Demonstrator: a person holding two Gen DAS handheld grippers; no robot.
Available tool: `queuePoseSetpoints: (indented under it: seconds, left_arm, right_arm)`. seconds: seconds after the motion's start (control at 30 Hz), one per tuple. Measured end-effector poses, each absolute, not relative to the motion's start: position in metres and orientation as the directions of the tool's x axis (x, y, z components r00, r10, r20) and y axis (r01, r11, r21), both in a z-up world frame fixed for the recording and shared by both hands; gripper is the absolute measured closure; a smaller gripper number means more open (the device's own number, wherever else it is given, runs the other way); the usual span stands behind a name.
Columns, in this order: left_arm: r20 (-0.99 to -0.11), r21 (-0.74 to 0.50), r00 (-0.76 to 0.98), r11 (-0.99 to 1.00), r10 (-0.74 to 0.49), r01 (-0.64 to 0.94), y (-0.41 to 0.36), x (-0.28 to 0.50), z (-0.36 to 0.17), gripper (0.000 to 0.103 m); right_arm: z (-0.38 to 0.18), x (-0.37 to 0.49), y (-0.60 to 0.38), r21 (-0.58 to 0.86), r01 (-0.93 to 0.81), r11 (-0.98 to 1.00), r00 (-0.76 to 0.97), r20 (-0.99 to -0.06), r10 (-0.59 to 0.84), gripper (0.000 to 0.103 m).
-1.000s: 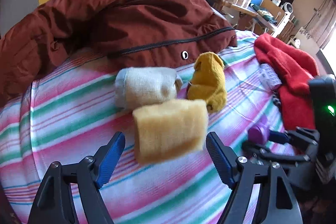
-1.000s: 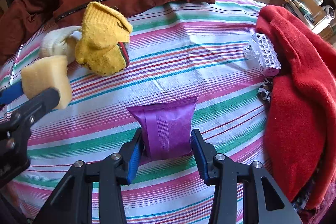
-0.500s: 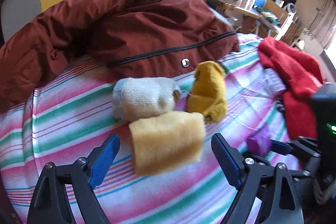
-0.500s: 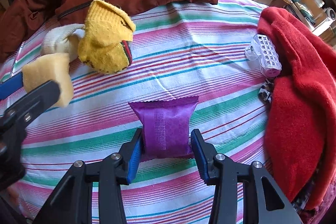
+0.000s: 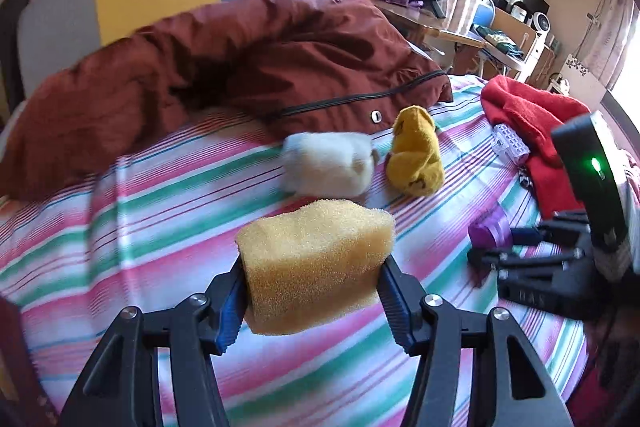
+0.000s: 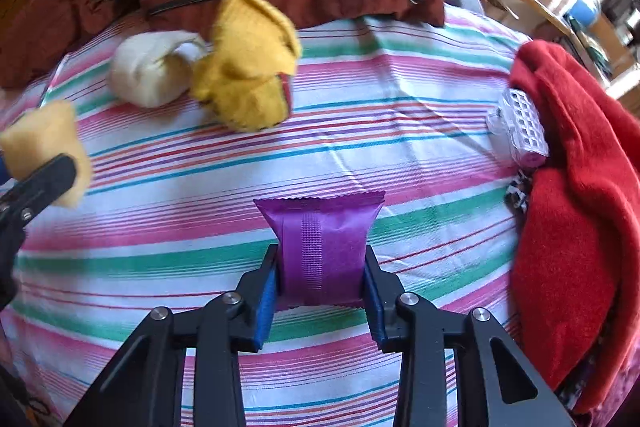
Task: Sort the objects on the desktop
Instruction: 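Carry the sponge and packet to the gold tray and release both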
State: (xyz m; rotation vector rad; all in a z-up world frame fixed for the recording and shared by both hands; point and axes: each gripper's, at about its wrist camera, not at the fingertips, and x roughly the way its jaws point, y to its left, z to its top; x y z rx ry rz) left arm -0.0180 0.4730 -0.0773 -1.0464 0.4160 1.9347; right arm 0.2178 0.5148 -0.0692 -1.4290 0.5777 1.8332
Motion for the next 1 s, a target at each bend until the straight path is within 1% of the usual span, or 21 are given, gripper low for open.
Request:
queuePoseSetpoints:
  seconds: [0.13, 0.17, 0.33, 0.47, 0.57, 0.63, 1.0]
  left_arm:
    - [-0.784, -0.093, -0.304, -0.587, 0.541, -0.804, 0.438, -0.013, -0.068, 0.043]
    - [-0.783, -0.095, -0.308, -0.593, 0.54, -0.799, 0.43, -0.012, -0.066, 0.043]
    - [-0.773, -0.093, -0.339, -0.624, 0.536, -0.776, 0.395, -0.009, -0.058, 0.043]
    - [-0.764, -0.085, -0.361, -0.638, 0.535, -0.765, 0.376, -0.005, -0.052, 0.043]
    - [-0.754, -0.085, -0.375, -0.645, 0.54, -0.759, 0.363, -0.002, -0.046, 0.043]
    - [-0.746, -0.081, -0.386, -0.65, 0.542, -0.756, 0.354, 0.001, -0.042, 0.043]
    - [-0.719, -0.082, -0.424, -0.672, 0.551, -0.736, 0.309, 0.014, -0.022, 0.043]
  right_arm:
    - [-0.068, 0.206, 0.498, -0.047, -0.707, -0.705, -0.19, -0.948, 0.255, 0.065]
    - [-0.071, 0.199, 0.514, -0.044, -0.694, -0.718, -0.198, -0.948, 0.25, 0.065]
    - [-0.058, 0.185, 0.469, -0.024, -0.613, -0.79, -0.253, -0.941, 0.224, 0.065]
    - [-0.063, 0.183, 0.47, -0.004, -0.564, -0.826, -0.291, -0.935, 0.203, 0.065]
    - [-0.075, 0.185, 0.501, 0.012, -0.532, -0.847, -0.321, -0.928, 0.188, 0.065]
    - [-0.067, 0.183, 0.486, 0.022, -0.518, -0.855, -0.337, -0.924, 0.18, 0.065]
    - [-0.069, 0.178, 0.453, -0.013, -0.448, -0.894, -0.312, -0.935, 0.17, 0.065]
